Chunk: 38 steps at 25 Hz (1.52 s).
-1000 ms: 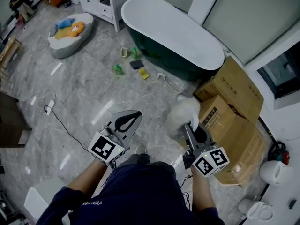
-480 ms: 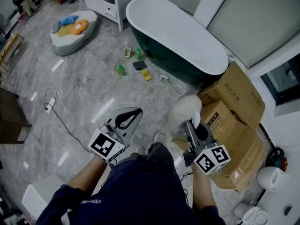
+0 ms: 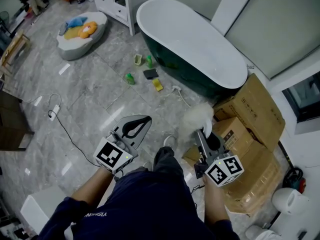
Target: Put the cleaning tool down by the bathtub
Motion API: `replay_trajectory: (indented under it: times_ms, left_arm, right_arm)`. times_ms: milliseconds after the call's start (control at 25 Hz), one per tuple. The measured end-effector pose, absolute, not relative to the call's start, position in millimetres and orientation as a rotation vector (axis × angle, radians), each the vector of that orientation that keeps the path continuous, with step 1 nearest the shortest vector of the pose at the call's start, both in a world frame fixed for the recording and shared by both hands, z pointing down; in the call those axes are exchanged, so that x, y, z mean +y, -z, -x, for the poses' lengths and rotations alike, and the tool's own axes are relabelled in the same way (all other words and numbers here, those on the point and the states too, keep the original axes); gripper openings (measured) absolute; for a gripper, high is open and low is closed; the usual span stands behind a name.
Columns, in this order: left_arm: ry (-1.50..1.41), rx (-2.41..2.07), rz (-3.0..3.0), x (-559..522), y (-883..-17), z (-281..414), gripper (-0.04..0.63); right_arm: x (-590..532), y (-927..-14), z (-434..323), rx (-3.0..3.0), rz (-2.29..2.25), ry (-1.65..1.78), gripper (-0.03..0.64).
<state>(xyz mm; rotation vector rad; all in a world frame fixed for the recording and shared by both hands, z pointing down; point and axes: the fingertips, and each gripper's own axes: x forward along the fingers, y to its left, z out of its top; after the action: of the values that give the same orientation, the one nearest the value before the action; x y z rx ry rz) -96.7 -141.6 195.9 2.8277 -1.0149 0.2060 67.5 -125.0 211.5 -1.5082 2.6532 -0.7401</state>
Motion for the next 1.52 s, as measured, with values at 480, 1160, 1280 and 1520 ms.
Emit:
replay_trajectory:
  times_ms: [480, 1160, 1280, 1520]
  left_arm:
    - [-0.261, -1.075, -2.779, -240.8, -207.5, 41.9, 0.032]
    - [-0.359, -1.161, -2.680, -377.8, -246.6, -22.6, 0.032]
    - [-0.389, -1.163, -2.660, -393.0, -258.8, -23.2, 0.032]
    - [-0.444, -1.126, -2.611, -417.8, -295.1, -28.0, 0.032]
  right_arm:
    - [-230.9, -231.5, -118.5, 2.713, 1.432, 0.799, 0.088]
    - [-382.7, -280.2, -185.4, 2.822, 1.373, 0.862, 0.087]
    - [-401.9, -294.1, -189.6, 2.836, 1.384, 0.877, 0.087]
    - [-431.7, -336.0, -197.0, 2.861, 1.434, 0.920, 0.087]
